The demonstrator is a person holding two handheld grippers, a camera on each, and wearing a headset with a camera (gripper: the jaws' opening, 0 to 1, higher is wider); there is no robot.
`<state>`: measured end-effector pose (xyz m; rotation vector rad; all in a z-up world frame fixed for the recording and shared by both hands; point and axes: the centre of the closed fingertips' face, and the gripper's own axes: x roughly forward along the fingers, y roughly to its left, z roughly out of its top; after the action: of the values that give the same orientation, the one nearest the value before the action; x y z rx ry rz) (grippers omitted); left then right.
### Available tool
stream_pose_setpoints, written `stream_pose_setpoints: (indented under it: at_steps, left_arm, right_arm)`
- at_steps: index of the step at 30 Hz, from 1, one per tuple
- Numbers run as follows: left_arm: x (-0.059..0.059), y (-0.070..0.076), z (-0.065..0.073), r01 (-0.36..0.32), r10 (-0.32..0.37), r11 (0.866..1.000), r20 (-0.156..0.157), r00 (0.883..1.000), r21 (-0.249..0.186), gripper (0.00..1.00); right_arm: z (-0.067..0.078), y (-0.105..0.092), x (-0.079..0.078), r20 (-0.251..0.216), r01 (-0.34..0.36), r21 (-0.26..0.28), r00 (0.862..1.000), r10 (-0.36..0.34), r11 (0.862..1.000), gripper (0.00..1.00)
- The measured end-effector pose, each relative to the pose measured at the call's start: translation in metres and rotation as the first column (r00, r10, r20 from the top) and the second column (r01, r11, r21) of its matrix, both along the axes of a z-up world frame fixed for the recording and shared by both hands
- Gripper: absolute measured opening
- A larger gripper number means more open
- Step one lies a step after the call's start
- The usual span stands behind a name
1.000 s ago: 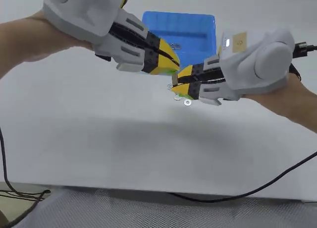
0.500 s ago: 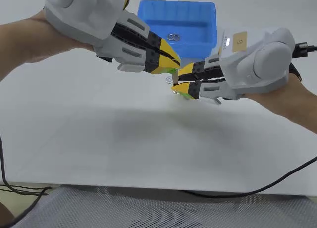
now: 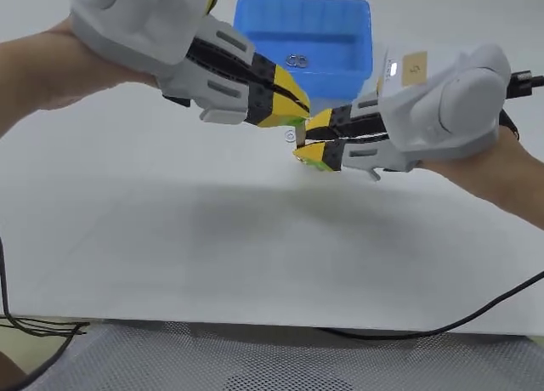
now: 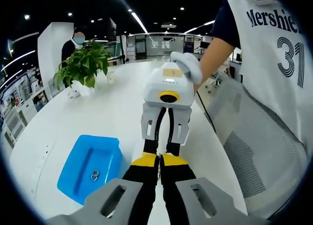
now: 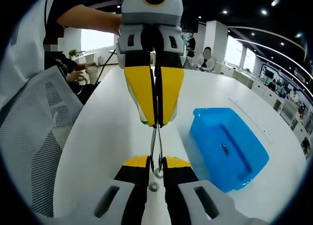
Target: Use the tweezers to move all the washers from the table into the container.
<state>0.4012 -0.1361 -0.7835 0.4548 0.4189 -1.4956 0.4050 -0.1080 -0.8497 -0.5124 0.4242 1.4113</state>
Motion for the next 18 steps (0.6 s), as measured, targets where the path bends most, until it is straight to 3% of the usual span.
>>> stream_pose_setpoints:
  at_steps: [18]
  left_arm:
    - [-0.0038,-0.0009,-0.0016,0.002,-0.001,1.000,-0.039,0.999,0.008,0.05]
  right_arm:
    - [-0.0028,-0.0015,-0.0022,-0.011,-0.008,-0.011,1.000,0.008,1.000,0.10]
